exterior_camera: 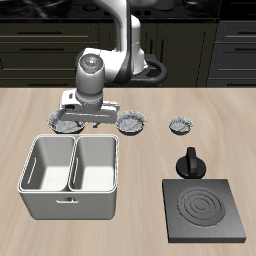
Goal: Place the largest bowl inside the left compartment of the bowl drainer
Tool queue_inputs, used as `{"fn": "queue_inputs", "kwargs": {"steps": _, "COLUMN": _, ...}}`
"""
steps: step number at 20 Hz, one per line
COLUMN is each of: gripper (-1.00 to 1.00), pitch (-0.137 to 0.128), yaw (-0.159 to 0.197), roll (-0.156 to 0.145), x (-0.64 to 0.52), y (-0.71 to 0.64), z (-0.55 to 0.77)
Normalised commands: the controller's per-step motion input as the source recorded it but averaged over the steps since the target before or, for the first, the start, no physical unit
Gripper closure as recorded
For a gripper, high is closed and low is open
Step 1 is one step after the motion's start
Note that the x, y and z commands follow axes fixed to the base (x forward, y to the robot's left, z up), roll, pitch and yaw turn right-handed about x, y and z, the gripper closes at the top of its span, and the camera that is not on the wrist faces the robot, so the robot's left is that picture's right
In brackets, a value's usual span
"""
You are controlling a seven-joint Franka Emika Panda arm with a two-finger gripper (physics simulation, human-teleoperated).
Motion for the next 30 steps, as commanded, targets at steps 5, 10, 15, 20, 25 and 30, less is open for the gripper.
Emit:
{"fn": "queue_inputs", "kwargs": {"steps": 5, "gripper": 1.00, "pitch": -0.029, "yaw": 0.006, "roll": 0.013, "x": 0.02, "y": 0.11, "z": 0.19}}
{"fn": "queue_inputs", "kwargs": {"steps": 10, "gripper": 1.00, "pitch": -0.049, "yaw": 0.007, "roll": 0.031, "x": 0.05, "y": 0.19, "z": 0.43}}
{"fn": "queue_inputs", "kwargs": {"steps": 15, "gripper": 1.00, "pitch": -0.070, "yaw": -0.008, "roll": 0.020, "x": 0.03, "y": 0.14, "z": 0.54}}
{"fn": "queue_inputs", "kwargs": {"steps": 20, "gripper": 1.00, "pitch": -0.082, "yaw": -0.009, "roll": 0.020, "x": 0.00, "y": 0.14, "z": 0.56}}
{"fn": "queue_inputs", "kwargs": {"steps": 25, "gripper": 1.00, "pitch": -0.062, "yaw": -0.015, "roll": 0.012, "x": -0.03, "y": 0.16, "z": 0.50}}
{"fn": "queue_inputs", "kwargs": {"steps": 30, "gripper": 1.00, "pitch": -0.064, "yaw": 0.000, "roll": 0.001, "x": -0.11, "y": 0.16, "z": 0.52}}
